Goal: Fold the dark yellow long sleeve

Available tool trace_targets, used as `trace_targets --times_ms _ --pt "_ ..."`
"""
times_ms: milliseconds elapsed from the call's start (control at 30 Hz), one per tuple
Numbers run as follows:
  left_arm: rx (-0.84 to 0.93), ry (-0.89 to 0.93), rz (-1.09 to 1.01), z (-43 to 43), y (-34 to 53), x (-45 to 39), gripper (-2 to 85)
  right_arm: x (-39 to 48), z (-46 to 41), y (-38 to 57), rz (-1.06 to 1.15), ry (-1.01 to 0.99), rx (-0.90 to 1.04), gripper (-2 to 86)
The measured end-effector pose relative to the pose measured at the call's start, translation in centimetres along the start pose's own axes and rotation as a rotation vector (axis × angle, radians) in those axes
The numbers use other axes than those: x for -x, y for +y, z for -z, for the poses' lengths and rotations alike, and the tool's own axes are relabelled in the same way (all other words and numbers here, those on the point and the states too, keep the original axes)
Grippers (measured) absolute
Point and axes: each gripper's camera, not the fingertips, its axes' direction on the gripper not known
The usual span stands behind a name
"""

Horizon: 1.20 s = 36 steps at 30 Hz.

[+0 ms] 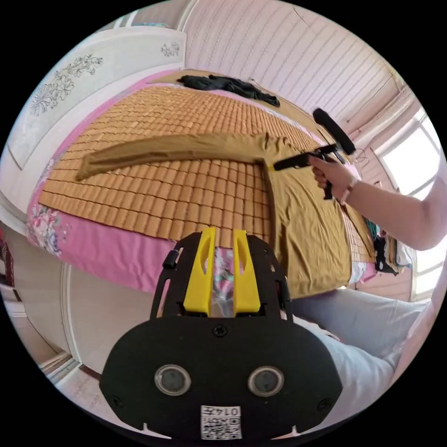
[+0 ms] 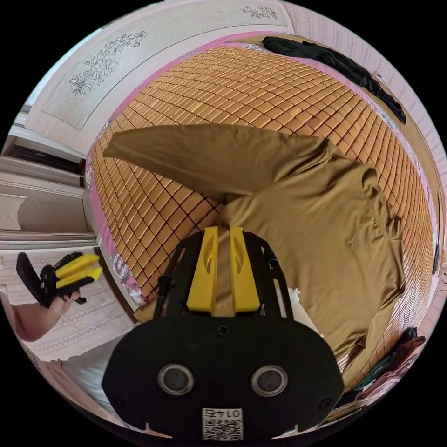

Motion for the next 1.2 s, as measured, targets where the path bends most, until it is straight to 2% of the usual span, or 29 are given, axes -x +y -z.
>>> trace_targets --times_ms 233,300,433,633,733,767,833,1033,1133,1200 --pt "0.189 0.054 0.04 -7.3 0.4 -3.6 6.5 -0.7 -2.2 -2.0 0.015 -0.008 0.036 1.2" --pt "0.207 -0.005 0.01 -8.6 0.2 -4.5 4.5 -1.0 -2.7 -2.1 0.025 0.006 0.055 0.9" --pt "0.267 -0.003 -0.041 -9.7 -1.1 -5.1 0.2 -1.5 -3.5 -2.0 0.048 0.03 0.067 0.5" --pt "0.199 0.088 -0.014 -9.9 -2.0 -6.8 2.9 -3.5 -5.0 -0.9 0.014 0.0 0.048 0.0" --pt "0.293 0.02 -0.048 -12.9 -1.9 -8.7 3.5 -4.4 -5.7 0.0 0.004 -0.012 0.038 -0.2" --pt "0.286 -0.032 -0.043 -13.7 -1.7 -9.1 1.7 -4.8 -6.1 0.3 0.0 -0.016 0.034 -0.3" --pt "0.309 -0.022 -0.06 -14.3 -2.1 -9.5 -0.1 -5.3 -6.6 0.8 -0.001 -0.021 0.032 -0.4" --pt "0.295 -0.115 -0.157 -16.7 -1.6 -12.4 -0.2 -7.7 -8.6 2.8 -0.008 -0.085 0.003 -0.5" --pt "0.297 -0.122 -0.142 -17.3 -1.6 -13.0 3.1 -9.8 -8.8 4.8 -0.019 -0.148 -0.001 -0.4" --pt "0.35 -0.134 -0.061 -17.3 -2.3 -12.8 4.7 -11.7 -6.7 8.8 0.001 -0.134 -0.113 0.0"
